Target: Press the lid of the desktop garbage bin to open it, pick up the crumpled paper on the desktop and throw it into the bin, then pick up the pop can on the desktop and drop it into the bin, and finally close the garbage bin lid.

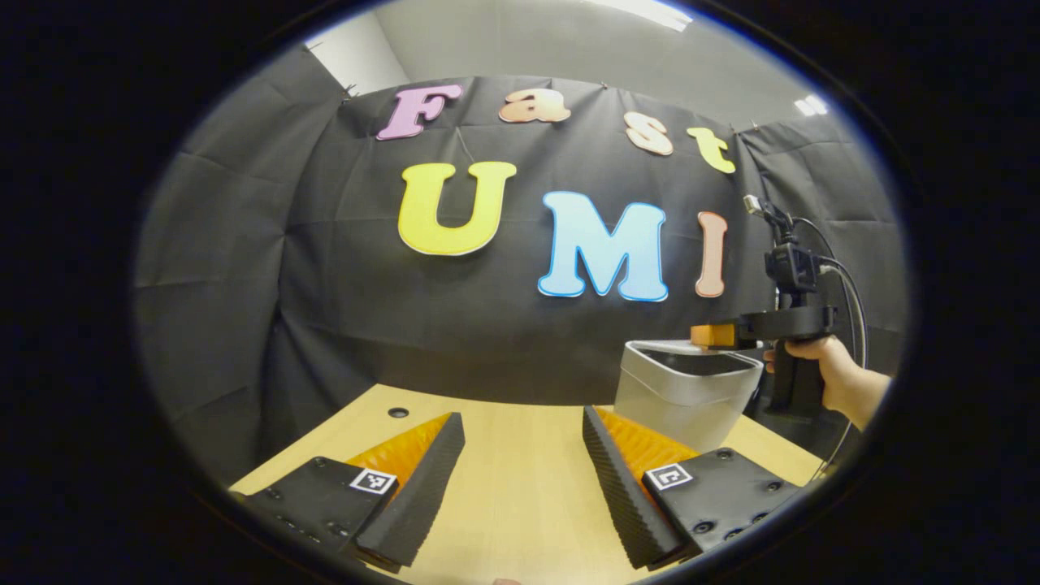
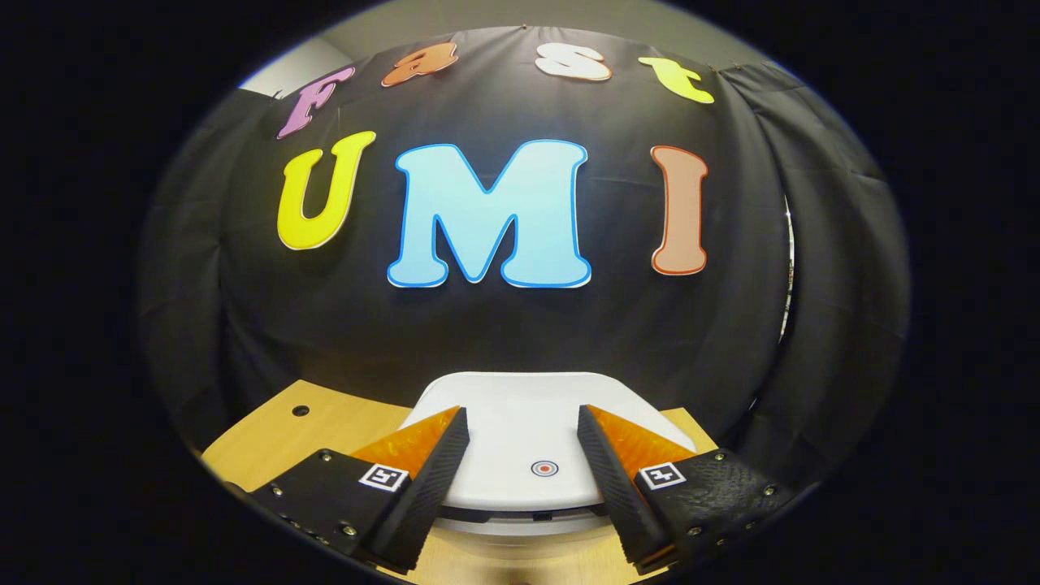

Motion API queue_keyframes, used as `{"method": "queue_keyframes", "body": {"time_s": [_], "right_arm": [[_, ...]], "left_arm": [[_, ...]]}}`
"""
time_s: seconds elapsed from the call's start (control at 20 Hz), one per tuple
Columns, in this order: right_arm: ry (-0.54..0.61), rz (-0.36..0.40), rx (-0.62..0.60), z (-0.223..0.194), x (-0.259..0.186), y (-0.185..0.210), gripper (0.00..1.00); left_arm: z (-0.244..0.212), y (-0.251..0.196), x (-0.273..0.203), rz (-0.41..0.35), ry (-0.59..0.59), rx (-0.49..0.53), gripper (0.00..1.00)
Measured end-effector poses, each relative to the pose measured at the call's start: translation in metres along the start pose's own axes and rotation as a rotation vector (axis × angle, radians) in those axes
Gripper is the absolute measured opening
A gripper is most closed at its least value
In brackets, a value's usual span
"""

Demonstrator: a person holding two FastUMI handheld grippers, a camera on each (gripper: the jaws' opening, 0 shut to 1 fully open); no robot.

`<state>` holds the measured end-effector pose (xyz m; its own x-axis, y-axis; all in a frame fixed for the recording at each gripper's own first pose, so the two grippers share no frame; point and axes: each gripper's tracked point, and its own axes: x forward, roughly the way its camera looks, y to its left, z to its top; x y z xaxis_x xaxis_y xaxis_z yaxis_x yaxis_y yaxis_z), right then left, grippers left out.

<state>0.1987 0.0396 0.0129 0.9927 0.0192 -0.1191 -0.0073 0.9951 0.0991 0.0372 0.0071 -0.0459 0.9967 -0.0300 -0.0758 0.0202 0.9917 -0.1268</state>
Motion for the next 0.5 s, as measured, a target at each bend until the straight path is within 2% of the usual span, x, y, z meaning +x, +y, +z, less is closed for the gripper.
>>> {"method": "queue_keyframes", "body": {"time_s": [0.2,0.5], "right_arm": [[0.001,0.003,0.009,-0.011,0.008,-0.002,0.95],[-0.056,0.027,-0.004,-0.013,0.014,-0.002,0.95]], "left_arm": [[-0.001,0.006,0.001,0.015,0.006,-0.002,0.96],[-0.004,0.004,0.003,0.019,0.012,-0.005,0.96]]}}
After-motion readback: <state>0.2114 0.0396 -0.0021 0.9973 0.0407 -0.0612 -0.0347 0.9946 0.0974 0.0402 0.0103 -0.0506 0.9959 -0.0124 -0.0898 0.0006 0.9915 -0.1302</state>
